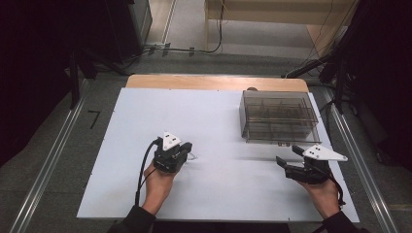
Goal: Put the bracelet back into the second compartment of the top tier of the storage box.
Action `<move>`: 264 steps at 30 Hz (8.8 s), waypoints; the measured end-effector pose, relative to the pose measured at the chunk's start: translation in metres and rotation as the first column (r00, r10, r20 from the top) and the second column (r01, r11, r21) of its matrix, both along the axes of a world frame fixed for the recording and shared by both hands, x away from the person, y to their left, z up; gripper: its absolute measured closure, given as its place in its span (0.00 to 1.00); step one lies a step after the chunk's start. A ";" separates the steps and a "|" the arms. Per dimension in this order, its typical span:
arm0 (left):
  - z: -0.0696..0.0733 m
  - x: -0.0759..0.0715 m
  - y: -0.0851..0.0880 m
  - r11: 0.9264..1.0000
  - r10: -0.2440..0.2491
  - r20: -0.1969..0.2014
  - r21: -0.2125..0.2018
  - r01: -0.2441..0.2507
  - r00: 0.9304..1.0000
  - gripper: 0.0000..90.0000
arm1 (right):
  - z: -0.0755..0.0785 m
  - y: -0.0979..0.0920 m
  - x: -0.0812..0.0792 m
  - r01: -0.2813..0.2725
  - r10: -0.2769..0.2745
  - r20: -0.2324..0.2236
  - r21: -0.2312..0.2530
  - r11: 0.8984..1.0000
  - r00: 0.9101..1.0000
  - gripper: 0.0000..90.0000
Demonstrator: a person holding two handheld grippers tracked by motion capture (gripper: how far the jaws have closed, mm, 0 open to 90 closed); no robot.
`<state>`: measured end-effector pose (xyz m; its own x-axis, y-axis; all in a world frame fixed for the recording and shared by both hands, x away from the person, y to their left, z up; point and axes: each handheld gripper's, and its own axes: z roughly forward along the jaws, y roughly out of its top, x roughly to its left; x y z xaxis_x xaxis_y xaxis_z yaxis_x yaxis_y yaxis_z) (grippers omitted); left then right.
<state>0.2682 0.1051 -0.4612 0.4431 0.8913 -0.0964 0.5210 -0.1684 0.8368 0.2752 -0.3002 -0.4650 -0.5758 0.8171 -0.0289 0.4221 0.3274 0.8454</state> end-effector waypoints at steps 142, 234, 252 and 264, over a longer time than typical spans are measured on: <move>0.014 0.013 -0.083 0.994 -0.096 0.084 -0.043 0.099 0.992 0.20 | 0.032 0.069 0.017 -0.211 0.205 0.062 0.118 0.970 0.977 0.91; -0.018 -0.036 0.097 0.968 0.244 0.018 -0.058 -0.243 0.970 0.19 | 0.027 -0.013 0.056 0.189 -0.196 0.071 0.095 0.977 0.978 0.29; -0.017 -0.045 0.107 0.965 0.255 0.039 -0.073 -0.252 0.966 0.17 | 0.026 -0.045 0.029 0.217 -0.218 0.023 0.047 0.975 0.976 0.17; -0.016 -0.063 0.117 0.961 0.267 0.042 -0.080 -0.263 0.963 0.17 | 0.016 -0.065 -0.010 0.228 -0.229 0.010 0.040 0.973 0.973 0.17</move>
